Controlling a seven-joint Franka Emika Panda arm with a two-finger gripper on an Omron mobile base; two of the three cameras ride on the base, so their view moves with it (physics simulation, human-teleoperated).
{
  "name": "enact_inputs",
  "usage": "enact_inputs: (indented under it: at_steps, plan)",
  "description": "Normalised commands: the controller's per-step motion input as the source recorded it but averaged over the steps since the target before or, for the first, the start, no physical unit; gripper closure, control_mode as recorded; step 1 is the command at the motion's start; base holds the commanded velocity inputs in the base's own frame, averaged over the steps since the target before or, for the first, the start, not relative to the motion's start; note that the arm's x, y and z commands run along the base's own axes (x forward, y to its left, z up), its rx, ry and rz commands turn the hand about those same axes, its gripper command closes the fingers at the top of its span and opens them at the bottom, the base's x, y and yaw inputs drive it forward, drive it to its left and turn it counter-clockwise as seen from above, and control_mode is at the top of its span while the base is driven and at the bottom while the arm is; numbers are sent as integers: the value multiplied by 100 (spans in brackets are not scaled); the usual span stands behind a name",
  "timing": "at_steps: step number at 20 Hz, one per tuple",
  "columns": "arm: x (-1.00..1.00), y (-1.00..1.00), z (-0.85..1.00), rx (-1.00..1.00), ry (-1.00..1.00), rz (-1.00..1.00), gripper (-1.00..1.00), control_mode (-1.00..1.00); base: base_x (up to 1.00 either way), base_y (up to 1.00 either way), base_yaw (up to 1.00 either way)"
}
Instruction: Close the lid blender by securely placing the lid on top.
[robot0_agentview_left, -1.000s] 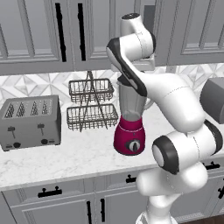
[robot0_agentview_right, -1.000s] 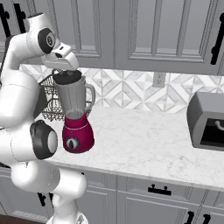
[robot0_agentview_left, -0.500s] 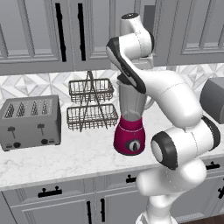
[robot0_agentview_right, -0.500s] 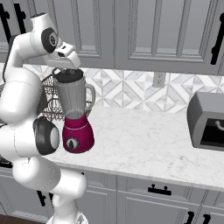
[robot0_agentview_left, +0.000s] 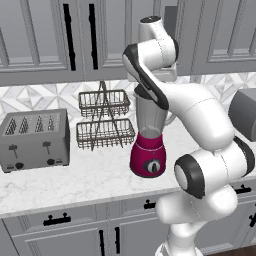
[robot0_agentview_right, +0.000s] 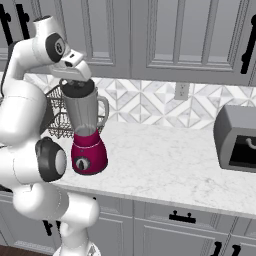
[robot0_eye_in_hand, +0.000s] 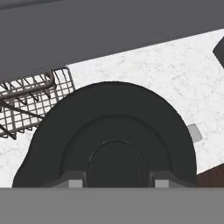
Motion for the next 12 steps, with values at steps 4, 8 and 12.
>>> enact_inputs:
  at_steps: [4,8,12]
  plan:
    - [-9,0,-5,0,-1,0,100,-100,0,0,0]
    - [-2,0,3,0,0,0,100,-100,0,0,0]
    - [13,0,35,9,19,-1,100,-100,0,0,0]
